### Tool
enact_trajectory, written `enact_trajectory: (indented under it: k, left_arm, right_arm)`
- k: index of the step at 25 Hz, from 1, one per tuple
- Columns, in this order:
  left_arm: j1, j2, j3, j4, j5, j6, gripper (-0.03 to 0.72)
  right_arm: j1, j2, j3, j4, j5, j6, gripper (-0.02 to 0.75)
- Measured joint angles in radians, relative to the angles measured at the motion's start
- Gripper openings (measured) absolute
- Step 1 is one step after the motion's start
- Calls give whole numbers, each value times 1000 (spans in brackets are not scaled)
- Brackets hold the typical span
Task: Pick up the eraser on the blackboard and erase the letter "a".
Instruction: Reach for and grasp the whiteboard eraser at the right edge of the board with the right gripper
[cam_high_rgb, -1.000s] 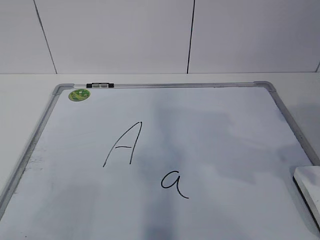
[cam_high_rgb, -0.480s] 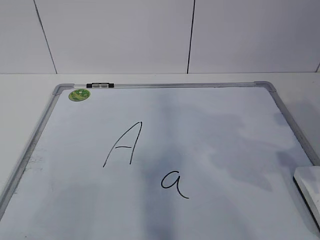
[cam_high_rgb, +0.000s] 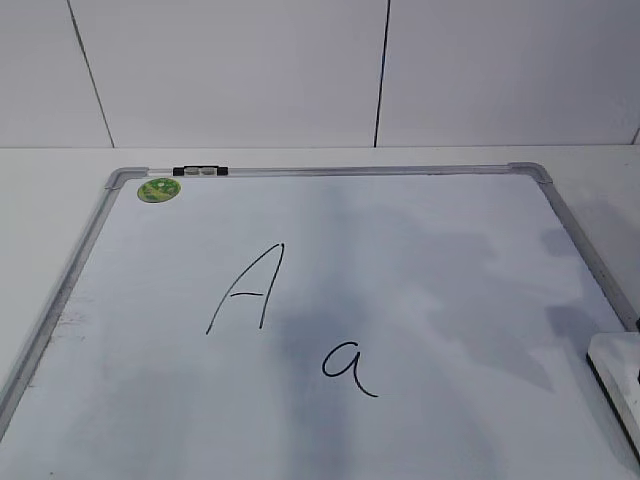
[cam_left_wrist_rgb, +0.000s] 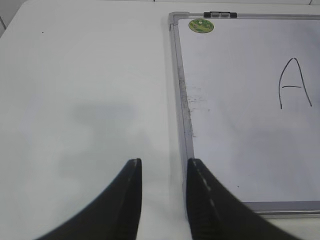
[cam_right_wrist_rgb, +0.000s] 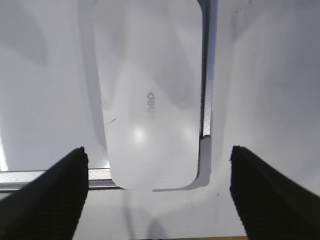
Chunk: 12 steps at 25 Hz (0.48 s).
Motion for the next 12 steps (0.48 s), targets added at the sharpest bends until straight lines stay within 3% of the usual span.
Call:
enact_trajectory:
  k: [12]
  left_arm:
    - [0, 0, 0, 0, 0, 0, 235]
  right_arm:
    - [0, 68, -43, 8, -4, -10, 678]
